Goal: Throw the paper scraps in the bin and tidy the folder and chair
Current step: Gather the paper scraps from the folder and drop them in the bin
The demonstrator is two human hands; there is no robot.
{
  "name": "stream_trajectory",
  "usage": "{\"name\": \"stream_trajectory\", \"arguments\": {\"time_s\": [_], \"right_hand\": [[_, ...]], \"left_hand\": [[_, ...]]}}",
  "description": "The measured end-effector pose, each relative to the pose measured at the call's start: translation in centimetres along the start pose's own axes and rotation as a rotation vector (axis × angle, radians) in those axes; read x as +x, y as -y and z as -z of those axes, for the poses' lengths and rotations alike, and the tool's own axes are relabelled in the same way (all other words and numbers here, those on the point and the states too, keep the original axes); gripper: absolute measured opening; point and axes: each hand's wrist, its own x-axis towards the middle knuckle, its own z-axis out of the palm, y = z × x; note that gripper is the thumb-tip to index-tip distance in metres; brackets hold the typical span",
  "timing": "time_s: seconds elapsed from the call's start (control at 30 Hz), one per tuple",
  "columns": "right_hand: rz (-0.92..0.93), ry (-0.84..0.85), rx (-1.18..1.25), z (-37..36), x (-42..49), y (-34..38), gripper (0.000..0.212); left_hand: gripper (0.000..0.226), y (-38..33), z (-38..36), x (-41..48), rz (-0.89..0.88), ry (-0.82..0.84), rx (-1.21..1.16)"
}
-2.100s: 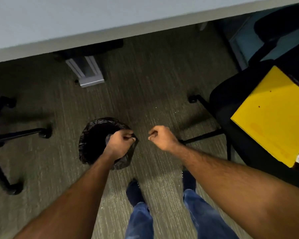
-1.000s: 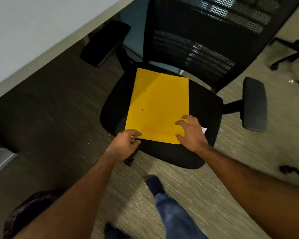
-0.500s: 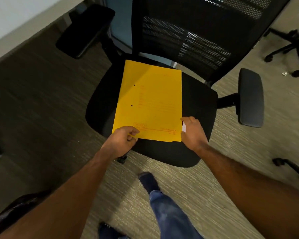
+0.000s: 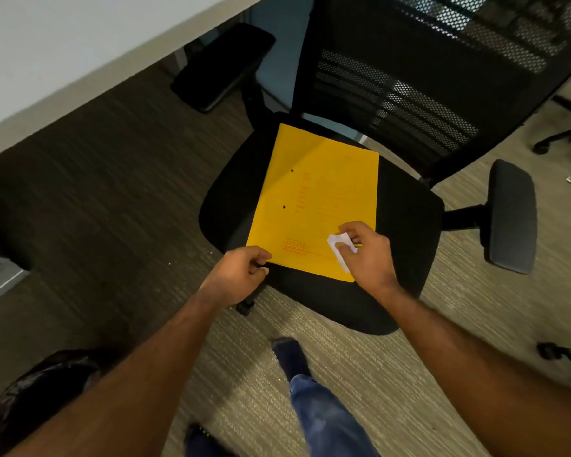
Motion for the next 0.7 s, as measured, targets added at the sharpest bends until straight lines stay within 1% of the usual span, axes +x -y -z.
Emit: {"name": "stream_trajectory", "arguments": {"time_s": [0.1,0.2,0.3,0.37,0.43,0.5,0.57,0.7], "right_hand": [[-0.079,0.080,0.205,-3.7,-0.9,2.7,0.027],[-0.220,0.181,0.379,-7.9,-1.9,5.5,0.031],[-0.268,0.262,0.464,-11.4,-2.9,8.0,0.030],[-0.256,0.316,0.475,-13.4,-3.6,9.4,0.031],[-0.246,0.358,0.470,-15.0,-4.3,10.7,0.032],[-0.247,0.399,0.473,-16.7,-5.1,11.8,0.032],[-0.233,0.450,0.446,-18.4,-6.0,12.7,0.033],[-0.196,0.581,0.403,-21.4,-8.0,14.5,0.033]], "left_hand": [[0.027,1.0,0.9,-1.3,0.038,-0.050,-0.117],[0.018,1.9,1.5,-2.9,0.134,-0.111,-0.401],[0.015,2.8,1.9,-4.4,0.239,-0.159,-0.672],[0.015,3.7,2.5,-5.7,0.269,-0.186,-0.787],[0.018,5.0,3.1,-7.1,0.276,-0.208,-0.824],[0.025,6.4,3.6,-8.7,0.285,-0.236,-0.831],[0.030,7.8,4.1,-10.3,0.303,-0.296,-0.845],[0.027,10.9,4.9,-13.7,0.319,-0.402,-0.861]]}}
